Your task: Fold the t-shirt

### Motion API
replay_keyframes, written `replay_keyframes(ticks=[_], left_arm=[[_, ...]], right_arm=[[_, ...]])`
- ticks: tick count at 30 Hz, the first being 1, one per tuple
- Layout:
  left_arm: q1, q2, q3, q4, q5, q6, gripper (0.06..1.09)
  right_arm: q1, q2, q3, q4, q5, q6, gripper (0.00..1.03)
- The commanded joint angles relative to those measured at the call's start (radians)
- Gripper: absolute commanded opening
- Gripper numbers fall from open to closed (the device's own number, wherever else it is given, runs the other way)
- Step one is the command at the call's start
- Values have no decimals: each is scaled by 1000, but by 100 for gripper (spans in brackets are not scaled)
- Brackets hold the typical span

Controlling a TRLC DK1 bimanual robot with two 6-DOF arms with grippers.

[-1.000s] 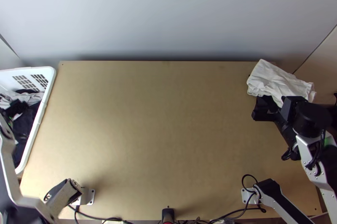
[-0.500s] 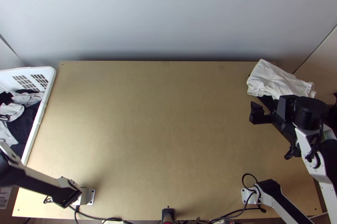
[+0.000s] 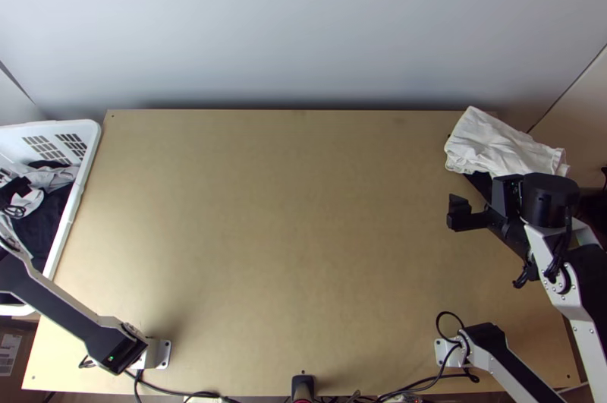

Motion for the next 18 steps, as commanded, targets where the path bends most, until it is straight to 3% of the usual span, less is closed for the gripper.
replay_keyframes(ticks=[1, 9, 18], left_arm=[[7, 205, 193, 19, -13, -27, 103], [12, 389, 357, 48, -114, -49, 103], [7, 515, 495, 45, -136, -92, 97]], right_arm=[[-15, 4, -17, -36, 1, -25, 99], [-35, 1, -58, -69, 20, -59, 99], [-46, 0, -74, -91, 43, -89, 99]])
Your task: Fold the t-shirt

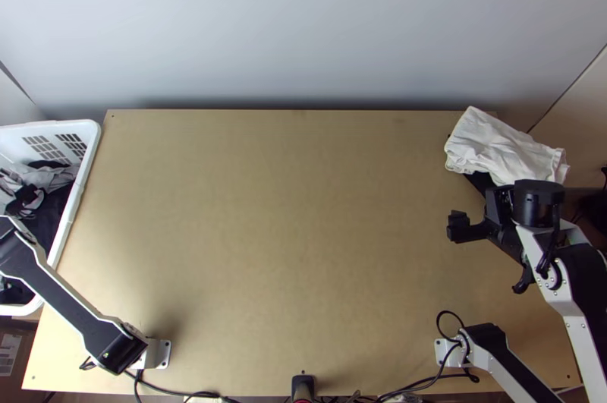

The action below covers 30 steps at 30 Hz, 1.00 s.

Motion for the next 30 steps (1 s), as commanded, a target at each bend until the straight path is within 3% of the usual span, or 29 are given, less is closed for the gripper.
replay_keyframes(ticks=[1, 5, 9, 15, 23, 30], left_arm=[[0, 110, 116, 3, -26, -27, 97], [-1, 130, 123, 7, -56, -29, 96], [5, 133, 123, 24, -62, -30, 67], [17, 103, 122, 41, -62, -30, 9], [17, -35, 77, -37, -26, -81, 9], [29, -222, 58, -212, 125, -125, 9]], right_arm=[[-8, -1, -16, -14, 20, -24, 99], [-10, -1, -24, -15, 20, -24, 99], [-10, -7, -30, -17, 20, -26, 99], [-10, -7, -35, -15, 20, -32, 99], [-7, -16, -48, 0, 19, -29, 99], [-2, -34, -29, 11, 19, -29, 99]])
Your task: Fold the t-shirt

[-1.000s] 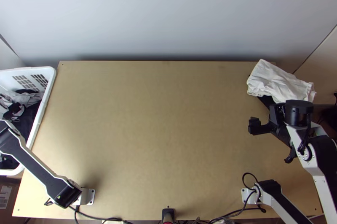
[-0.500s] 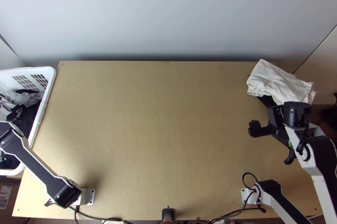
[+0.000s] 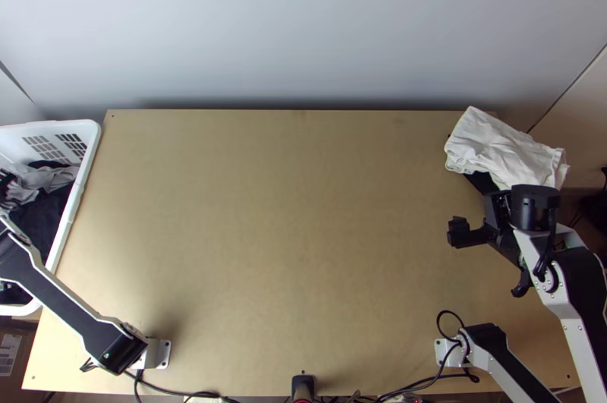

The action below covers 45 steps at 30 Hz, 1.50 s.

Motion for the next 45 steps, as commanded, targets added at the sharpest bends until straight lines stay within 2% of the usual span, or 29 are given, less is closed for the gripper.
replay_keyframes(ticks=[1, 4, 11, 16, 25, 30, 40, 45], left_arm=[[17, -189, -19, -159, 145, -59, 9], [50, -324, -23, -221, 294, -122, 9], [47, -561, -36, -356, 413, -130, 9], [33, -808, -140, -379, 483, -139, 9], [-22, -1159, -198, -380, 502, -157, 9], [-39, -1338, -198, -333, 501, -160, 9], [-42, -1519, -166, -260, 502, -144, 9], [-72, -1550, -100, -251, 544, -139, 9]], right_arm=[[5, -18, 16, 12, -1, -1, 99], [8, -34, 33, 12, -1, -4, 99], [22, -80, 59, 12, -21, -24, 99], [31, -124, 68, 12, -57, -24, 99], [31, -187, 68, 11, -125, -43, 99], [39, -227, 63, 5, -166, -47, 99], [105, -285, 71, -23, -168, -36, 99], [109, -304, 77, -29, -168, -32, 99]])
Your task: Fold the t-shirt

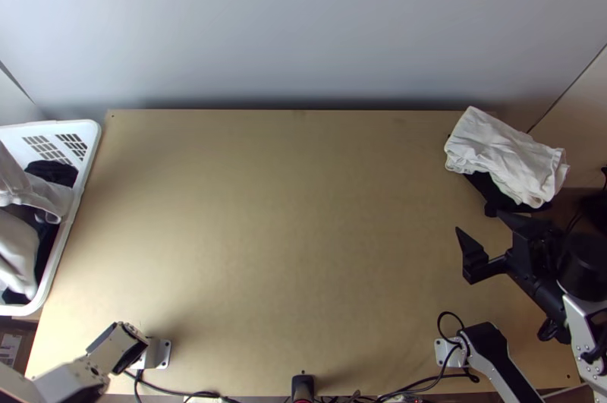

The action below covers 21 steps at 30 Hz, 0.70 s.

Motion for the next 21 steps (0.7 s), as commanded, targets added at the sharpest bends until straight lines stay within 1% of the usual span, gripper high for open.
replay_keyframes(ticks=[1, 5, 7, 9, 12, 17, 21], left_arm=[[-35, -82, 68, 28, 49, 6, 9], [-52, -91, 119, 74, 124, -28, 9], [-50, -93, 133, 133, 160, -86, 10], [-50, -97, 133, 201, 164, -154, 10], [-50, -99, 131, 267, 207, -235, 9], [-50, -103, 114, 298, 318, -369, 9], [-50, -99, 105, 299, 396, -510, 9]], right_arm=[[17, -29, 13, -13, -4, 15, 99], [17, -39, 19, -22, -4, 27, 99], [16, -44, 19, -25, -3, 32, 99], [11, -46, 19, -27, -3, 35, 99], [-3, -47, 18, -27, -3, 42, 99], [-4, -49, 18, -27, -3, 76, 99], [-23, -47, 16, -27, -1, 93, 99]])
